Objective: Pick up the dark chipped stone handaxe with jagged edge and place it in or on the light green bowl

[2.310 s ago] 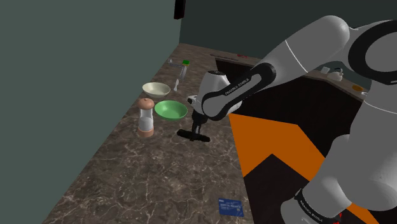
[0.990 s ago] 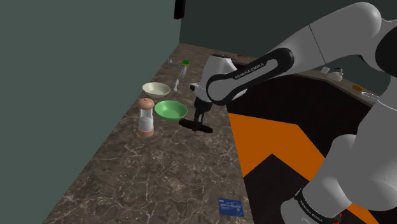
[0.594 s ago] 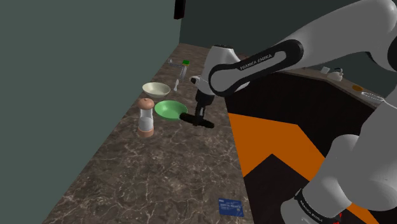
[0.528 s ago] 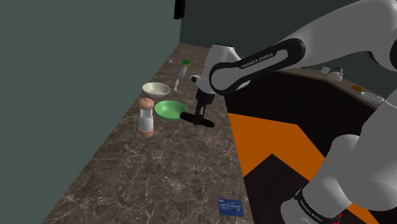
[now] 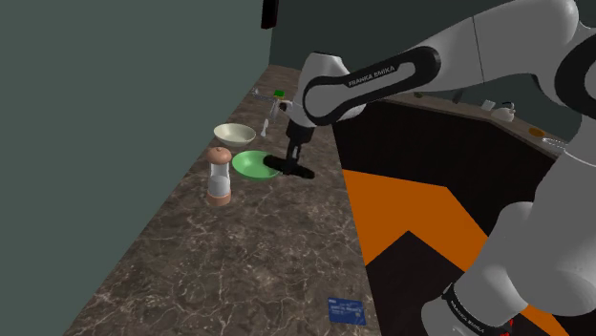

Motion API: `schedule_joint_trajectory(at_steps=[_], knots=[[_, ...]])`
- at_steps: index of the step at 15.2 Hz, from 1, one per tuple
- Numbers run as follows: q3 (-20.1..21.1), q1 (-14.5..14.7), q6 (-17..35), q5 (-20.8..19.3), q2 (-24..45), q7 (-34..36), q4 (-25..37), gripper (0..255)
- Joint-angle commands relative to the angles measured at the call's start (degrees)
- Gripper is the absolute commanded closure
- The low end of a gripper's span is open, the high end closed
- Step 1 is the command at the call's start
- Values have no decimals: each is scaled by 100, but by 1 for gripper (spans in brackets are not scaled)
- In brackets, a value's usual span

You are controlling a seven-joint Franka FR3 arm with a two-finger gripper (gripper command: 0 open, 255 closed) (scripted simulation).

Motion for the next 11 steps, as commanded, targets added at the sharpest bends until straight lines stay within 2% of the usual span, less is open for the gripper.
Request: schedule_joint_trajectory(at_steps=[1,7,11], knots=[[-33,-50,-143,29,378,-86,515,255],[-87,-239,-745,118,1669,-296,2385,255],[-96,-386,-1324,163,2661,-377,3946,255]])
